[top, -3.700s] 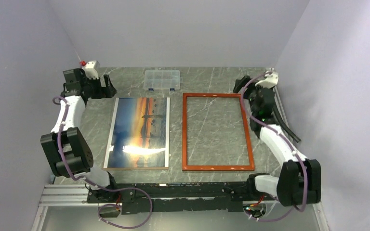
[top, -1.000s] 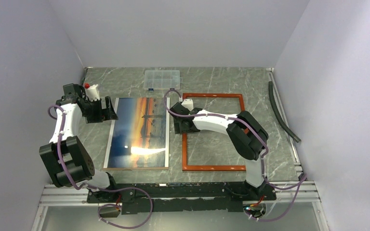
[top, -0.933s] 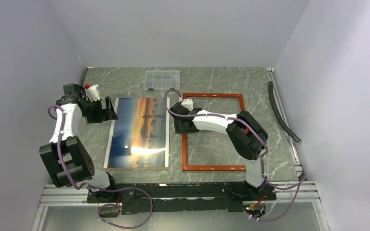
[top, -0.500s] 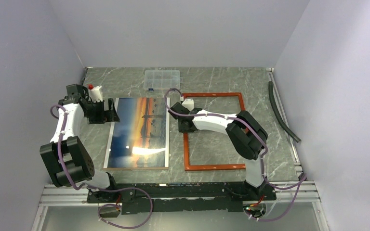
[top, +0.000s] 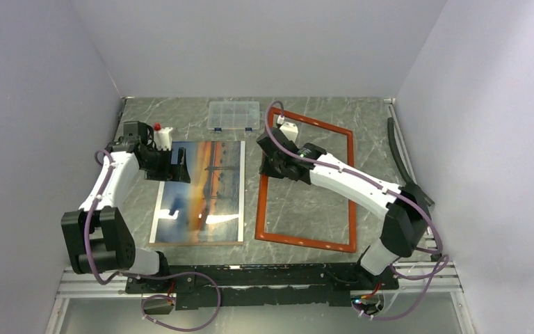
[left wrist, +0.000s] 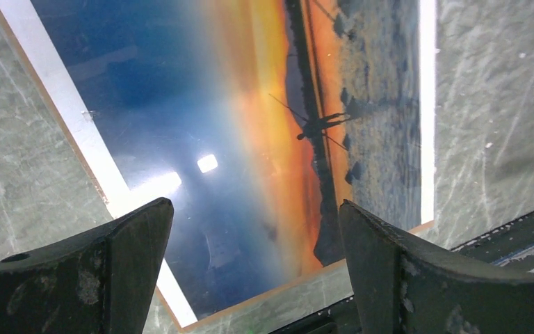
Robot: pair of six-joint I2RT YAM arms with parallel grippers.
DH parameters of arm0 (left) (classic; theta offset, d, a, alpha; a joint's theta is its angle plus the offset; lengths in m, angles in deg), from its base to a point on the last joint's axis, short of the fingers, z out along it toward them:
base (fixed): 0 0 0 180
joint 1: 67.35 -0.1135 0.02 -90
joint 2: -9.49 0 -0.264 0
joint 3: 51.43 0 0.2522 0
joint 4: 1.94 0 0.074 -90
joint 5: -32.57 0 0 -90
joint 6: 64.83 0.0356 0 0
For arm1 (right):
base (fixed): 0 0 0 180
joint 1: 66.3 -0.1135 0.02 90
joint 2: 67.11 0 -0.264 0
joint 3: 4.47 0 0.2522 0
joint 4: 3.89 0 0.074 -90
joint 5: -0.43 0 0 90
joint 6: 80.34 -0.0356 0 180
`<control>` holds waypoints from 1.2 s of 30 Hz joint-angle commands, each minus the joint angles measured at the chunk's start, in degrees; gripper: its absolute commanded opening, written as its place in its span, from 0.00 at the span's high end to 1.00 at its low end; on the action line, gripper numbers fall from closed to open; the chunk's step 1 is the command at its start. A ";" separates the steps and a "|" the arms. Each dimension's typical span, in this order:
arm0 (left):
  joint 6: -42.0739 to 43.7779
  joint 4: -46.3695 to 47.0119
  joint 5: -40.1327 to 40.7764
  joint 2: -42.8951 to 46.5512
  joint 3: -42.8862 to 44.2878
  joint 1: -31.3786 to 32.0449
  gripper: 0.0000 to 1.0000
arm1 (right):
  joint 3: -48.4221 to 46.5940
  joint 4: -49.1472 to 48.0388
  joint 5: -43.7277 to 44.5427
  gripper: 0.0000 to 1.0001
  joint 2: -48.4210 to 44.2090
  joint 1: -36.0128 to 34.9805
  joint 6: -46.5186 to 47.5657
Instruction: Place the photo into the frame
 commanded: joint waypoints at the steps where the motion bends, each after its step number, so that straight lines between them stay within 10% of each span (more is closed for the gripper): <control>1: -0.38 -1.71 -5.59 5.90 0.44 0.27 0.05 | -2.69 1.21 -4.67 0.94 -3.69 -0.18 -1.37; 25: -6.84 -4.36 -15.87 11.89 12.20 1.42 0.05 | -17.52 -12.24 -26.18 0.98 -4.21 -3.65 -7.90; 36: -13.26 -4.22 -14.68 13.18 18.43 9.60 0.05 | -6.58 -33.25 -37.51 1.00 -8.20 -0.74 -19.11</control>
